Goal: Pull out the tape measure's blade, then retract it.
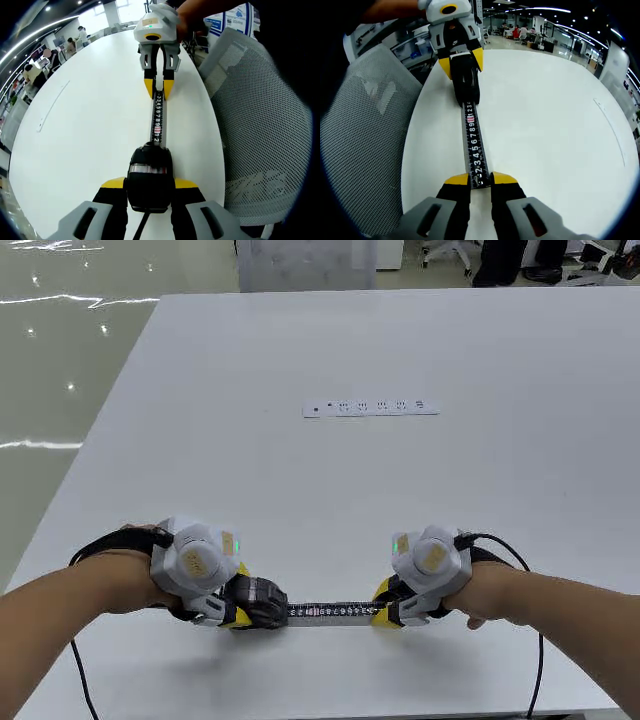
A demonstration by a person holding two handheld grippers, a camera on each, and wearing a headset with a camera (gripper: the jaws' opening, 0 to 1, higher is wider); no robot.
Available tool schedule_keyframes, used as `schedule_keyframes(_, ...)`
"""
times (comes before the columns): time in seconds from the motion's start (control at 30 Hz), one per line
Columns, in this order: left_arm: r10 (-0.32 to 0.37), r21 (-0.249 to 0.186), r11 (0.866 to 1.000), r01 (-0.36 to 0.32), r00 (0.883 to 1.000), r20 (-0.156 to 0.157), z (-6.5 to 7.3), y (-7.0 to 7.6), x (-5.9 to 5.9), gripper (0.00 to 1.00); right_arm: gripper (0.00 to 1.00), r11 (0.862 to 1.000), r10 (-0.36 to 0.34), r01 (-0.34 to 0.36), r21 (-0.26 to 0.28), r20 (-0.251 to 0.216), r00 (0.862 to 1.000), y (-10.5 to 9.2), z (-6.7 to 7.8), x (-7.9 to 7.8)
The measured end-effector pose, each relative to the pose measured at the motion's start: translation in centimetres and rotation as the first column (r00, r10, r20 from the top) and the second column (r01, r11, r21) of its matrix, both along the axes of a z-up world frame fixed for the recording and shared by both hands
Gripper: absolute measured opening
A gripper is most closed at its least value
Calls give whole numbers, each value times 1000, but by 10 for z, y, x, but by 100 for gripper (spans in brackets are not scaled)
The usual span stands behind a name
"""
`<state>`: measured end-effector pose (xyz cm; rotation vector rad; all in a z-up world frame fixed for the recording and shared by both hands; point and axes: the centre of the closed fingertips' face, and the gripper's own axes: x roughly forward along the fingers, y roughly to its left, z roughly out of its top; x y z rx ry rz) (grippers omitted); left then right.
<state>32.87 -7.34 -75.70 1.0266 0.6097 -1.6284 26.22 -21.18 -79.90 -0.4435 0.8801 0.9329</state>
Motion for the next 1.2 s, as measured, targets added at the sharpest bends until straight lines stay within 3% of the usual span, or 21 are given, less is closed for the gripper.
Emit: schedule_keyframes(1.2,3,2,1000,-3,1000,-3,0,1,0,29,13,999,-36,36,-4,-16,999,-21,1,-11)
